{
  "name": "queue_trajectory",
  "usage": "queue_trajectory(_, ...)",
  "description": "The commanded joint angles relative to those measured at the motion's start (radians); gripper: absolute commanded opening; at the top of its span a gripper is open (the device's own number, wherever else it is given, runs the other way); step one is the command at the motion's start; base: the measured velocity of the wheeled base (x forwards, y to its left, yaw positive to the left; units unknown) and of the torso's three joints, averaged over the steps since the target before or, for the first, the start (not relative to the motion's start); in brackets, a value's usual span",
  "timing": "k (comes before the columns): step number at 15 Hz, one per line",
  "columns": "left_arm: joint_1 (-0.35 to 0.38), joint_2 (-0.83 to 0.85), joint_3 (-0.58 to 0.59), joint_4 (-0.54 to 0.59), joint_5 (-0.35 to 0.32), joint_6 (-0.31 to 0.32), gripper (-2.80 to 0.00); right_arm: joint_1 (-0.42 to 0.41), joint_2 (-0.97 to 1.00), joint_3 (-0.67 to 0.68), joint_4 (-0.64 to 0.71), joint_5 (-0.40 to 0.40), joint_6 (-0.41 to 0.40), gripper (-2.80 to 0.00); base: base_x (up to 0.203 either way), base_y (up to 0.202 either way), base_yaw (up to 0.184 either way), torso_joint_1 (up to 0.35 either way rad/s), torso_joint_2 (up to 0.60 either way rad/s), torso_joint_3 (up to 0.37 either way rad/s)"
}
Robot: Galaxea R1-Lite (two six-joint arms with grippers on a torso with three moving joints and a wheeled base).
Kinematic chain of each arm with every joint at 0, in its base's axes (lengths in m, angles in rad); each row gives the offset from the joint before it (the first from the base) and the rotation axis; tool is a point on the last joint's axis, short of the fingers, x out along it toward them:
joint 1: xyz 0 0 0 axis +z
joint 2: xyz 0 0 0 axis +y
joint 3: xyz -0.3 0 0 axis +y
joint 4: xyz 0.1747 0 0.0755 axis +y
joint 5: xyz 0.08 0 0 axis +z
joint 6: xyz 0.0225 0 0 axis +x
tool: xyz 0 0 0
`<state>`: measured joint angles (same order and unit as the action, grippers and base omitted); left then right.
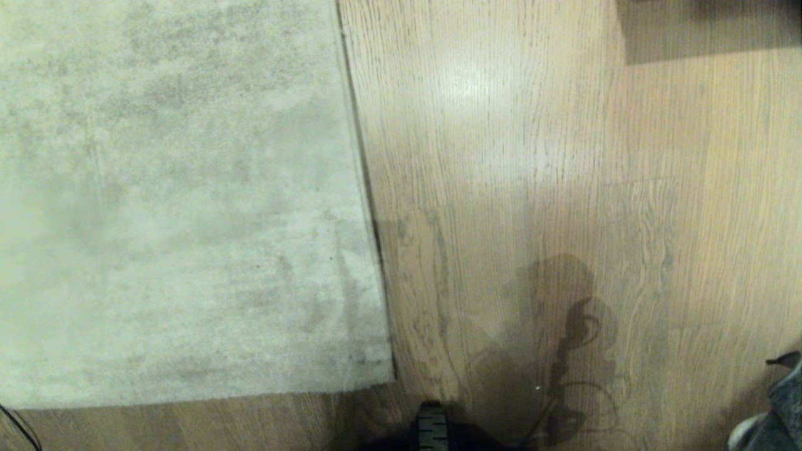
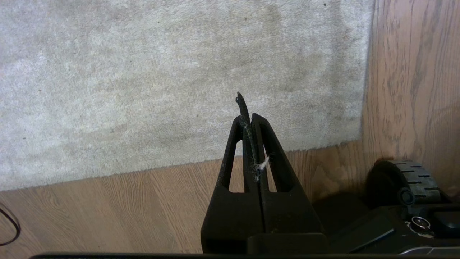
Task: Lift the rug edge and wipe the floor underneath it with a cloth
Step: Put down the rag
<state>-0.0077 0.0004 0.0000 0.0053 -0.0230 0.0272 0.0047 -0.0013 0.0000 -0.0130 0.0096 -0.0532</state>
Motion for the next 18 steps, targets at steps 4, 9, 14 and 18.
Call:
queue_trajectory(4, 0.000, 0.000, 0.000, -0.001, 0.000, 0.000, -2.80, 0.000, 0.001, 0.000, -0.001, 0.000, 0.000, -2.80, 0.000, 0.000, 0.000, 0.000, 0.00, 0.000)
queue_trajectory(9, 0.000, 0.000, 0.000, -0.001, 0.000, 0.000, -2.80, 0.001, 0.001, 0.000, -0.001, 0.000, 0.000, -2.80, 0.000, 0.000, 0.000, 0.000, 0.00, 0.000)
queue_trajectory(14, 0.000, 0.000, 0.000, -0.001, 0.000, -0.001, -2.80, 0.000, 0.001, 0.000, -0.001, 0.000, 0.000, -2.80, 0.000, 0.000, 0.000, 0.000, 0.00, 0.000)
queue_trajectory(18, 0.000, 0.000, 0.000, -0.001, 0.002, 0.000, -2.80, 0.000, 0.001, 0.000, -0.001, 0.001, 0.000, -2.80, 0.000, 0.000, 0.000, 0.000, 0.00, 0.000)
